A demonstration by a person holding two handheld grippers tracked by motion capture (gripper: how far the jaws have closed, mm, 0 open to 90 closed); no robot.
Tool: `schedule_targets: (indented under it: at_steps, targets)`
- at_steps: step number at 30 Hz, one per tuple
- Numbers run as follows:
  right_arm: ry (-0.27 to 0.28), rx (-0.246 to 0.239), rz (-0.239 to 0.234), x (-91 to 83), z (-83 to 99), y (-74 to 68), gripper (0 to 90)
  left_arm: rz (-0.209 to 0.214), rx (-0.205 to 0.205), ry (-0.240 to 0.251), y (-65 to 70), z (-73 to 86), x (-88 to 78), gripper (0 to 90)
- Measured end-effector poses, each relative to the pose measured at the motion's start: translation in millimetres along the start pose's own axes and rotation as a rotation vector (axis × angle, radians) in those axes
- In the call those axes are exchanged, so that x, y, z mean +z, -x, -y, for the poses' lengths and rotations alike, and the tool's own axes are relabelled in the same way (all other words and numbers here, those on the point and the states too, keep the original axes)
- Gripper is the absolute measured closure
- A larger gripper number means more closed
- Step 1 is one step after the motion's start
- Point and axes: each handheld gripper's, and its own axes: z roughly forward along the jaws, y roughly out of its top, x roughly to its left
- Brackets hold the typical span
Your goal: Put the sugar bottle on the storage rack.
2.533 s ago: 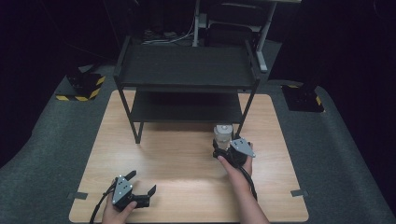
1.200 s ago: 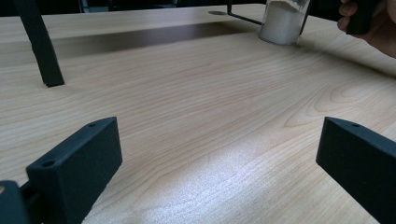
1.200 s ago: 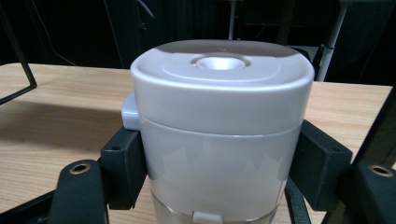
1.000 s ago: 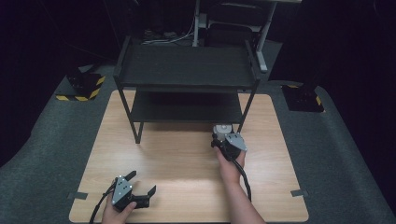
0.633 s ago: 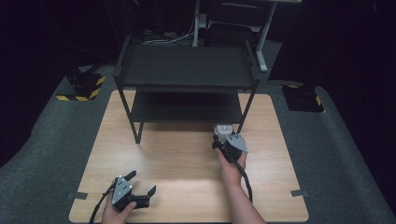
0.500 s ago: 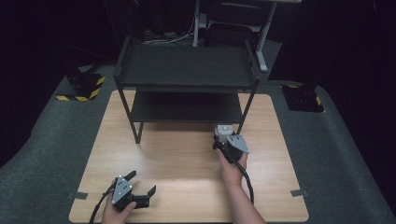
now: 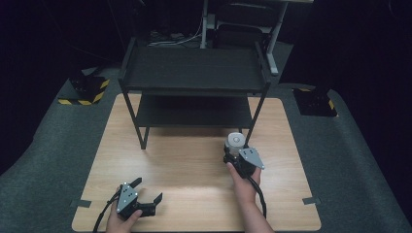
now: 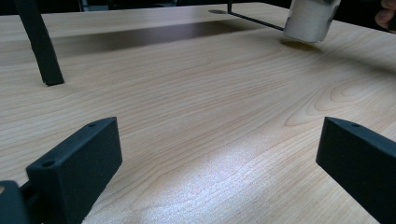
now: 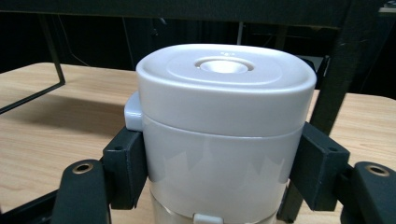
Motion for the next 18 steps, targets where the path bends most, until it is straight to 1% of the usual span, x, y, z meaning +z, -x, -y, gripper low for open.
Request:
schedule_targets:
  at_steps: [5, 6, 11, 15, 17, 18]
  targets:
    - [0.012, 0.002, -0.006, -11.6, -3.6, 0.1, 31.0, -0.002, 0.002, -0.003, 0.6, -0.5, 0.1, 0.4]
    - [0.012, 0.002, -0.006, -11.6, -3.6, 0.1, 31.0, -0.002, 0.002, -0.003, 0.6, -0.5, 0.1, 0.4]
    - [0.027, 0.0, -0.01, -19.2, -12.5, -0.6, 31.0, -0.004, 0.003, -0.002, 0.9, -0.4, 0.1, 0.4]
    - [0.036, 0.0, -0.016, -24.5, -26.2, -1.6, 31.0, -0.004, 0.003, -0.002, 0.9, -0.4, 0.0, 0.5]
    - [0.04, 0.003, -0.016, -25.5, -29.2, -1.9, 31.0, -0.004, 0.003, -0.002, 0.9, -0.3, 0.0, 0.4]
    - [0.045, 0.005, -0.02, -27.4, -36.7, -2.1, 31.0, -0.005, 0.003, -0.002, 1.0, -0.3, 0.0, 0.4]
